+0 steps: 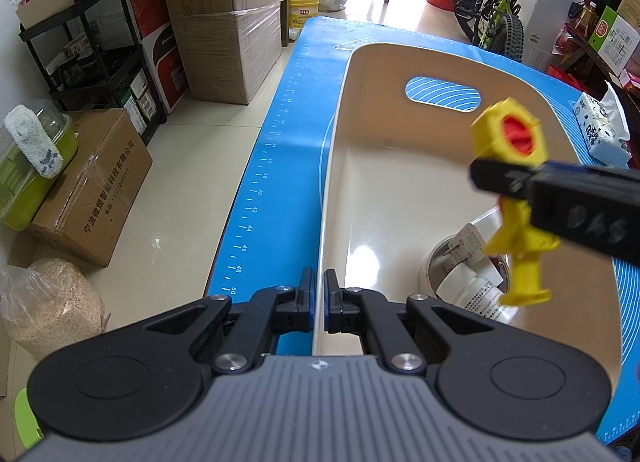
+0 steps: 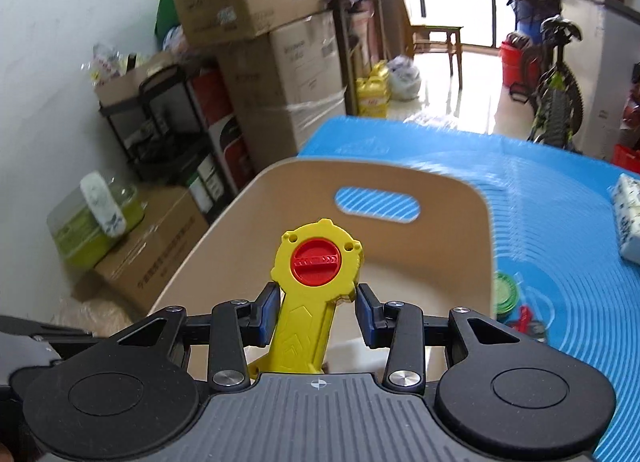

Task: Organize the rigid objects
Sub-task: 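Lift the yellow tape measure into the bin and release it, then reach the right tool to the red toy figure and grasp it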

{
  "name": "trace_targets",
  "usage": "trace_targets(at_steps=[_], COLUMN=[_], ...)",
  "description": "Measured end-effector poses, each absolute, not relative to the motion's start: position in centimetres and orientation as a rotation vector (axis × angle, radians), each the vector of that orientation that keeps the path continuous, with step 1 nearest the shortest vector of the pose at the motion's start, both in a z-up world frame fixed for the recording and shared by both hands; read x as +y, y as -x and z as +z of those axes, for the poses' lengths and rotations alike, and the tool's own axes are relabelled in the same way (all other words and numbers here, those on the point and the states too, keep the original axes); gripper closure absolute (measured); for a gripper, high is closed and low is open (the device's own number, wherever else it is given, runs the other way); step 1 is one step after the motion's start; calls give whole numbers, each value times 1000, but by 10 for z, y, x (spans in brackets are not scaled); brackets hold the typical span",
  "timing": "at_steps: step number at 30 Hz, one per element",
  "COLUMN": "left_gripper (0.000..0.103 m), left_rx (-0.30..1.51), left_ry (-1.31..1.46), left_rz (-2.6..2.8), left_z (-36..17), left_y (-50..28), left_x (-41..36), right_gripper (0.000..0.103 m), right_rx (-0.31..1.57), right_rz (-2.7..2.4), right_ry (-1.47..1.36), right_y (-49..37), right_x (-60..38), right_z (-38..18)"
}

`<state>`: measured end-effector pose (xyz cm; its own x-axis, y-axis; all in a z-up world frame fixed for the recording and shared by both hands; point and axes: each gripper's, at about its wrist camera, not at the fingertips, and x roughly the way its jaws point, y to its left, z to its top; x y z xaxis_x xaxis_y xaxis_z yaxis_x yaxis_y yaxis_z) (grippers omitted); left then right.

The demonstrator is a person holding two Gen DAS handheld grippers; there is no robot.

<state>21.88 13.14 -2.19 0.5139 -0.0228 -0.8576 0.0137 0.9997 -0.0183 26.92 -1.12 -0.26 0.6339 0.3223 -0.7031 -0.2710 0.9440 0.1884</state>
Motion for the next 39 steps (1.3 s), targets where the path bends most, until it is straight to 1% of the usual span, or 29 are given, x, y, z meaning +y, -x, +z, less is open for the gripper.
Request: trace_targets(at_steps=[12,20,24,31,39], left_gripper=[98,98,98,98,98], left_rx=[1029,1029,1029,1029,1029], left_ry=[5,4,3,4,5], left_rz=[-22,-22,-22,-22,-22], left_z=[-23,-23,-23,-24,-24], left_y=[-218,-218,-218,-218,-218], left_x=[130,130,130,130,129], right_gripper=[57,58,55,55,54], right_rx=[919,920,926,885,777], right_rz=[357,365,355,338,302], right_ry=[-13,70,55,4,-89], right_y=[-277,-279,-279,-276,-264], right_x=[10,25,21,5,-41], right_z=[-34,-35,-36,-30,3])
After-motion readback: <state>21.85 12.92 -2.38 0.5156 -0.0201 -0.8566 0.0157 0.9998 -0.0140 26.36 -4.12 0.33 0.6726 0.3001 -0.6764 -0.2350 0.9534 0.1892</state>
